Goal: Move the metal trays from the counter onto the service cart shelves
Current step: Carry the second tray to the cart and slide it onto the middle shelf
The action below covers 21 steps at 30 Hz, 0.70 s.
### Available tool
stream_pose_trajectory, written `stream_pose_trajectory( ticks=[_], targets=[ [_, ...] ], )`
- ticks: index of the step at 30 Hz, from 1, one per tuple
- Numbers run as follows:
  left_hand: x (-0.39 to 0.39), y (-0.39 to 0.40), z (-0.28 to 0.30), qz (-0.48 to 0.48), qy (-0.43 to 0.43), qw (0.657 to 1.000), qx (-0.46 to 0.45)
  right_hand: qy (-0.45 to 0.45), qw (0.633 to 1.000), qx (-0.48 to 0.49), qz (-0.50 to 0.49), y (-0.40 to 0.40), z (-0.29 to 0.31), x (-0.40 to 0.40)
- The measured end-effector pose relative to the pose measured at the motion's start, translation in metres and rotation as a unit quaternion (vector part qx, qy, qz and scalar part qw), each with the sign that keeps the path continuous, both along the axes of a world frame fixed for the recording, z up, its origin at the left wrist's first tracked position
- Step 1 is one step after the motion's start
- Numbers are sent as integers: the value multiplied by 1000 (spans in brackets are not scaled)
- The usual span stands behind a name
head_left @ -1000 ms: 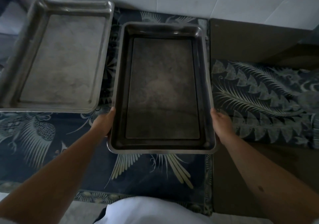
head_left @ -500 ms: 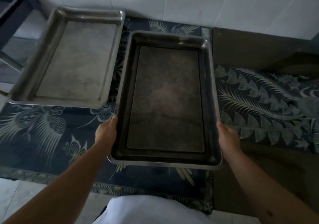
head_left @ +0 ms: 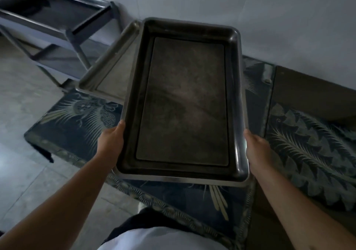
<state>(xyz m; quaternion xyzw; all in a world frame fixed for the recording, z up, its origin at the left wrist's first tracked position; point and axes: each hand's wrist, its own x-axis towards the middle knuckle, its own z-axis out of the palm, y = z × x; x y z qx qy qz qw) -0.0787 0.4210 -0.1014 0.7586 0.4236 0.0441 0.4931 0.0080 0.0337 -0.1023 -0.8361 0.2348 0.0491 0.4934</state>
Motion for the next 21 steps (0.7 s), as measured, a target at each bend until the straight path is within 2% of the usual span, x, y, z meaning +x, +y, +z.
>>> stream_pose_trajectory(
  ticks=[8, 12, 17, 21],
  targets=[
    [-90, 85, 17, 140, -31, 990, -9, -12, 992, 7, 128, 122, 11, 13],
    [-152, 136, 27, 182, -28, 983, 27, -23, 980, 3, 198, 205, 18, -1],
    [-239, 206, 32, 286, -32, 957, 28, -23, 953, 39, 298, 323, 27, -36],
    [-309, 252, 30, 359, -39, 932, 28, -20, 926, 31, 375, 410, 26, -70]
  ],
)
